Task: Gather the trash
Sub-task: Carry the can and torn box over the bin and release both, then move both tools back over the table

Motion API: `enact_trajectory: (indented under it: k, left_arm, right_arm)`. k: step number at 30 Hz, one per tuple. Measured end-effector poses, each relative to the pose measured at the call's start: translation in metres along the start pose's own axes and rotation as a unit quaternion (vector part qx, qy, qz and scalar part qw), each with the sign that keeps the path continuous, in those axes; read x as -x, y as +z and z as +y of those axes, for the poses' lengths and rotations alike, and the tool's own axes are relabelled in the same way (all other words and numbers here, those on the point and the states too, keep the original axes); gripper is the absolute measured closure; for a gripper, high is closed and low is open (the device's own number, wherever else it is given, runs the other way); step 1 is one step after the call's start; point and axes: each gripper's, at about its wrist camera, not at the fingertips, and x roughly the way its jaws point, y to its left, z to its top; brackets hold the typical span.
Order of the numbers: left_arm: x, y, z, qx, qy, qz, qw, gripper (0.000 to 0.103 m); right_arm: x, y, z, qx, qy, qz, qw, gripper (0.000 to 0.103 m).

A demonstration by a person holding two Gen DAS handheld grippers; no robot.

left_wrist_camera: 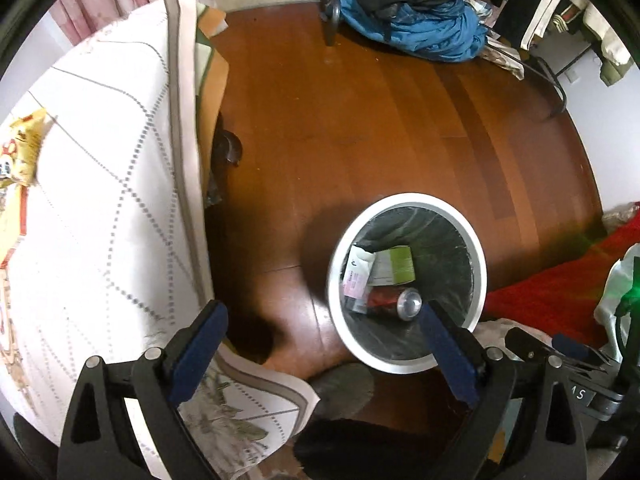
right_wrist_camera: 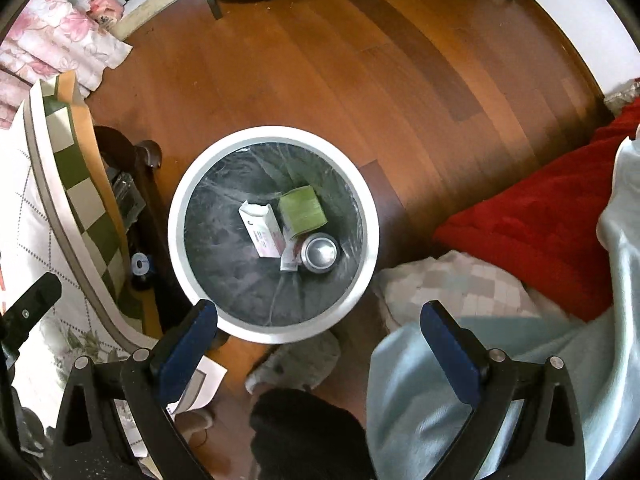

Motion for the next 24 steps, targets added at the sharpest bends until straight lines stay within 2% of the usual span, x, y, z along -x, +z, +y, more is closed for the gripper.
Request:
enact_trajectory:
  k: [12, 18, 24]
  left_arm:
    - [0.059, -0.006, 0.006, -0.019, 0.010, -0.057, 0.9982, 0.005]
    - [0.105, -0.013, 0.022, -0.027, 0.007, -0.102, 0.9944, 0.005]
    - [0.158, -0.018, 0.054, -0.017, -0.005, -0.153, 0.9881, 0.005]
  right_arm:
    - [0.067, -0.029, 0.010, 0.000, 0.003, -0.052, 0.999, 0.001]
    - [0.120, -0.049, 0.020, 0.000, 0.013, -0.099, 0.995, 0.001]
    - [0.185, -0.068, 0.056, 0.012, 0.045, -0.155, 0.987, 0.001]
